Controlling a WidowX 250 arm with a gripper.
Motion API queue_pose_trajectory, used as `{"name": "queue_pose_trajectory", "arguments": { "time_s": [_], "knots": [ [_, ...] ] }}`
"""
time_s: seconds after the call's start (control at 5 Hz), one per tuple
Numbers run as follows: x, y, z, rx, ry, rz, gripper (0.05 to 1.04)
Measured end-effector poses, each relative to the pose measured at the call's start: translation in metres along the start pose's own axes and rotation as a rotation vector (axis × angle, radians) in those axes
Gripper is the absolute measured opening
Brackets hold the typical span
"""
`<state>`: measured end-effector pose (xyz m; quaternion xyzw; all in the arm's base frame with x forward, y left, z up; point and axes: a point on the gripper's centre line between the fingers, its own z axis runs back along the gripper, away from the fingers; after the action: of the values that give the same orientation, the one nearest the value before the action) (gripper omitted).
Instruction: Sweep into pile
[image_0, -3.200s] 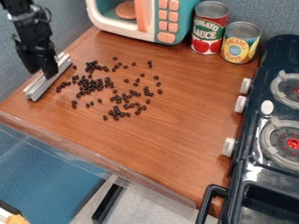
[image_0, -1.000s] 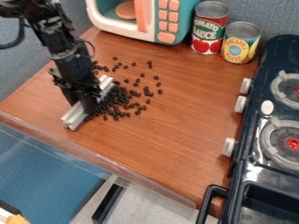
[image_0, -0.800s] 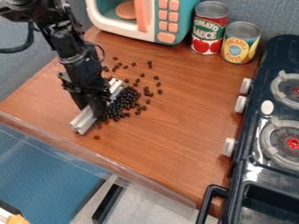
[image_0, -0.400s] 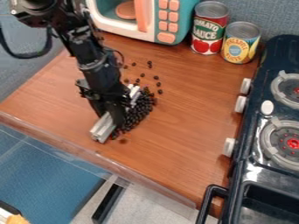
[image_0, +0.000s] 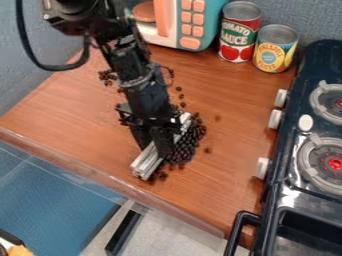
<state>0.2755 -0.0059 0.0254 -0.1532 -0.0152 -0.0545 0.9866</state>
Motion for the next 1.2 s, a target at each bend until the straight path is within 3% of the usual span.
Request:
{"name": "queue_pose_trajectory", "arguments": {
  "time_s": [0.4, 0.6, 1.2],
  "knots": [
    [0.019, 0.019, 0.061, -0.035, -0.116, -0.001, 0.376],
    [0.028, 0.054, 0.100, 0.001, -0.177, -0.021, 0.375],
    [0.065, 0.164, 0.089, 0.184, -0.068, -0.077, 0.375]
  ]
}}
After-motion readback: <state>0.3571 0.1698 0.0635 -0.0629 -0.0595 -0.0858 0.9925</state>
